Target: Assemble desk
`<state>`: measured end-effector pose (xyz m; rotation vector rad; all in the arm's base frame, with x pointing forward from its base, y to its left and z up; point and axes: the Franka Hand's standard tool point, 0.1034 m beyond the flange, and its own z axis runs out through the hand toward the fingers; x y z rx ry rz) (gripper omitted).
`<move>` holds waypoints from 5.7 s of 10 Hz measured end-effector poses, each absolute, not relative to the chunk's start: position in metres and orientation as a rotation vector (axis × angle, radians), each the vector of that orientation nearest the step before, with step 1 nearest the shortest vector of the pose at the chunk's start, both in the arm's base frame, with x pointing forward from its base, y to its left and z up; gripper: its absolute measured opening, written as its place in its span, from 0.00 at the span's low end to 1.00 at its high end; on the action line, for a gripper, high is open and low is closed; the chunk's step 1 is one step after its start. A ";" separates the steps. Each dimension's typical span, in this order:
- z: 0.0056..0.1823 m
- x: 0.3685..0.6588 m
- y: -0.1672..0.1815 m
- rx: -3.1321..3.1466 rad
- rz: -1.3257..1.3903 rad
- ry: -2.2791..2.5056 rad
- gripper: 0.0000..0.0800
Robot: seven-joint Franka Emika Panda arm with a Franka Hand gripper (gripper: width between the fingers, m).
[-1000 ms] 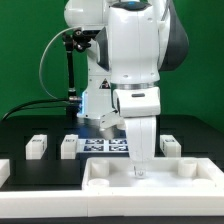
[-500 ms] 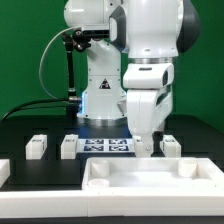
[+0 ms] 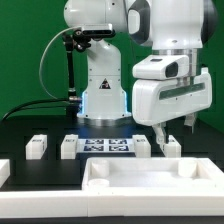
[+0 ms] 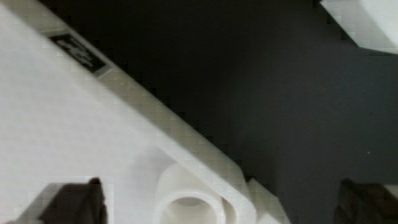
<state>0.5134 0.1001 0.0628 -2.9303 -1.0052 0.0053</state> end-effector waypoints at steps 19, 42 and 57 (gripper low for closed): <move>0.046 0.460 0.121 -2.767 1.445 -0.028 0.81; 0.103 0.480 0.105 -2.726 1.419 -0.016 0.36; 0.189 0.586 0.098 -3.018 -0.083 0.026 0.36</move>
Offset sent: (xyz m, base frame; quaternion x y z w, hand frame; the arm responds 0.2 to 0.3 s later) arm -0.0169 0.0009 0.0114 -0.0245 -0.1075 0.3489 0.9306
